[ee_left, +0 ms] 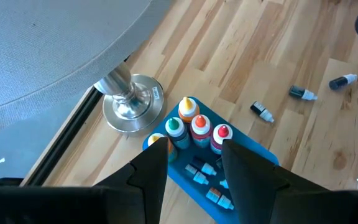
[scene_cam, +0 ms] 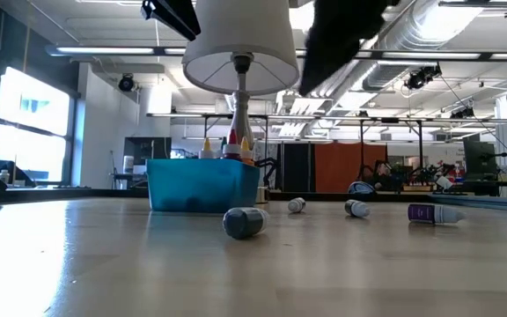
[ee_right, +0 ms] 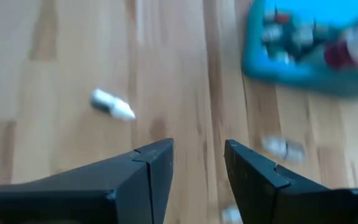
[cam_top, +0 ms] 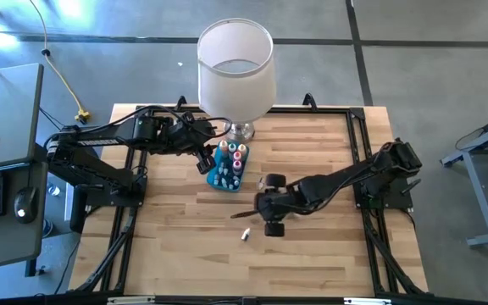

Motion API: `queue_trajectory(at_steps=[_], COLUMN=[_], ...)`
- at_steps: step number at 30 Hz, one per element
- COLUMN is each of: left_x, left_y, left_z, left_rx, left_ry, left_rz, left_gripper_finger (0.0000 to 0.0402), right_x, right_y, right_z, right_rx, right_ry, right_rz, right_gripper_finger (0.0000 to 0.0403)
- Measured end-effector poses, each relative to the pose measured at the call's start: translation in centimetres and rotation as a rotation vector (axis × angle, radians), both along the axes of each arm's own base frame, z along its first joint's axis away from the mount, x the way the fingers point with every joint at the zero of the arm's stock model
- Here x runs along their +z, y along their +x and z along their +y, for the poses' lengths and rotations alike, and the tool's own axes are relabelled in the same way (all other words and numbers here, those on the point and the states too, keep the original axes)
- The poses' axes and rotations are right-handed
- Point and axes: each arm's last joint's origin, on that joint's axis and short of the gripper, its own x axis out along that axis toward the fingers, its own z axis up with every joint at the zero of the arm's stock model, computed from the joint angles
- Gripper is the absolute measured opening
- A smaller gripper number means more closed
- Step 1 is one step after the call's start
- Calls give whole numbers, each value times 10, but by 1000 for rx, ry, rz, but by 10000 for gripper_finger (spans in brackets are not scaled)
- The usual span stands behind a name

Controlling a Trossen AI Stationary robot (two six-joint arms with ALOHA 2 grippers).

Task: Pick & Place food coloring
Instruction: Put the small violet food coloring bottle into the blue bin

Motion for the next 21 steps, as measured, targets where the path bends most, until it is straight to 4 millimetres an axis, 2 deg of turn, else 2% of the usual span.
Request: queue_trajectory(at_steps=[7, 12, 16, 21], left_x=[0, 0, 0, 0], left_y=[0, 0, 0, 0], left_z=[0, 0, 0, 0], left_rx=[0, 0, 0, 0], left_ry=[0, 0, 1, 1], left_rz=[0, 0, 0, 0], left_gripper_finger=[147, 147, 147, 147], right_x=[-11, -14, -17, -42], right_y=[-22, -34, -42, -49], right_z=[-7, -4, 6, 10], right_rx=[-158, -321, -290, -261], right_ry=[-7, 26, 35, 39], right_rz=[240, 313, 364, 379], right_gripper_finger=[138, 138, 138, 138])
